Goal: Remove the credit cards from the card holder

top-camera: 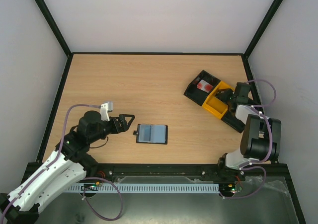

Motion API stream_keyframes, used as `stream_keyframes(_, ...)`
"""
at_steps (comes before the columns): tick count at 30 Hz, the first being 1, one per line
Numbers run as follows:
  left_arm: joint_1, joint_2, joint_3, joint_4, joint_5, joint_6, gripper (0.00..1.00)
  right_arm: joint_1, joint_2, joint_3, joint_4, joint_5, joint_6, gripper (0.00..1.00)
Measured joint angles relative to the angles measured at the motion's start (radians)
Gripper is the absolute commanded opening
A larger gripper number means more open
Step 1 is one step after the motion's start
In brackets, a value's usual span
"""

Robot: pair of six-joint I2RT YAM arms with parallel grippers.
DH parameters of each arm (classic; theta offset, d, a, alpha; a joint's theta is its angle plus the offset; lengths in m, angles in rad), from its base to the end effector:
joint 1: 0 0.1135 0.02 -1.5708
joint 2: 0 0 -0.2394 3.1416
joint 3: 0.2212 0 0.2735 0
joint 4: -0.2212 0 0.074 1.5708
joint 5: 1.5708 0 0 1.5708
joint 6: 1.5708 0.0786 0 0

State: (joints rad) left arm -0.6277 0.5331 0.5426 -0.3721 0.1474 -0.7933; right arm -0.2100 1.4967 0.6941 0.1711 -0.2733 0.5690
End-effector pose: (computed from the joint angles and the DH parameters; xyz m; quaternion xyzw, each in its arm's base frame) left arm 0.1729 -0.1397 0.2439 -0.0262 0.8214 -0.4154 0.3899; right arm 0.3484 -0.0526 0.1137 0.2784 0.8407 0.1996 0.4195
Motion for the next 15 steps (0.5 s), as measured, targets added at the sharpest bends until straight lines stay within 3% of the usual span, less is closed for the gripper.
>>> stream_keyframes(15,0.001,0.014,-0.010,0.011,-0.002,-0.001,1.00,0.000,-0.022,0.018,-0.024,0.056,0.087,0.29)
